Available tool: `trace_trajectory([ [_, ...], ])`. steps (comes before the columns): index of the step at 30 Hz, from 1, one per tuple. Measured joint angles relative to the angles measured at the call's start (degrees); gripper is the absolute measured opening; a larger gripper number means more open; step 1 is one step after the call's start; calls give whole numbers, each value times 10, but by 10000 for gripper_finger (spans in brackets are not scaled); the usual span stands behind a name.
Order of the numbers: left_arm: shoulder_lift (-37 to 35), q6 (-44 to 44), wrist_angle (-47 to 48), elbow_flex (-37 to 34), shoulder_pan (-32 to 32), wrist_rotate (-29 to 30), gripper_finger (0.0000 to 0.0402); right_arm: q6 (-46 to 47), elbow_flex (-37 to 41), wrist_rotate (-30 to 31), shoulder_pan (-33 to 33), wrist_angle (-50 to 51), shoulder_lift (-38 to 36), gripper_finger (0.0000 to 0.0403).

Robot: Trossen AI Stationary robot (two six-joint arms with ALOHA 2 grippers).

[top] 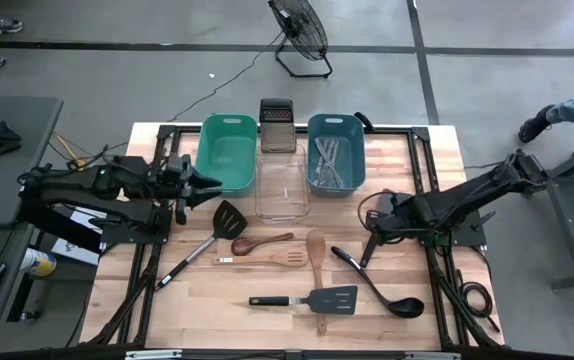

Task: Pick & Place Kitchen Items
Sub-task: Put the black spatula into the transparent bin

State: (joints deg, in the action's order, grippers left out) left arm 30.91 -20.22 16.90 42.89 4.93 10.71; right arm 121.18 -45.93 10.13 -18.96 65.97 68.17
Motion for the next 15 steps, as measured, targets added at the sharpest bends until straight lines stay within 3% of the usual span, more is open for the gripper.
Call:
trace_trajectory([
  [7, -40, 9, 44, 0, 0, -1, 127, 41, 33, 1, -2, -100, 31, 271],
  [15, -57, 8, 71, 1, 0, -2, 127, 82, 34, -38, -1, -164, 125, 276],
])
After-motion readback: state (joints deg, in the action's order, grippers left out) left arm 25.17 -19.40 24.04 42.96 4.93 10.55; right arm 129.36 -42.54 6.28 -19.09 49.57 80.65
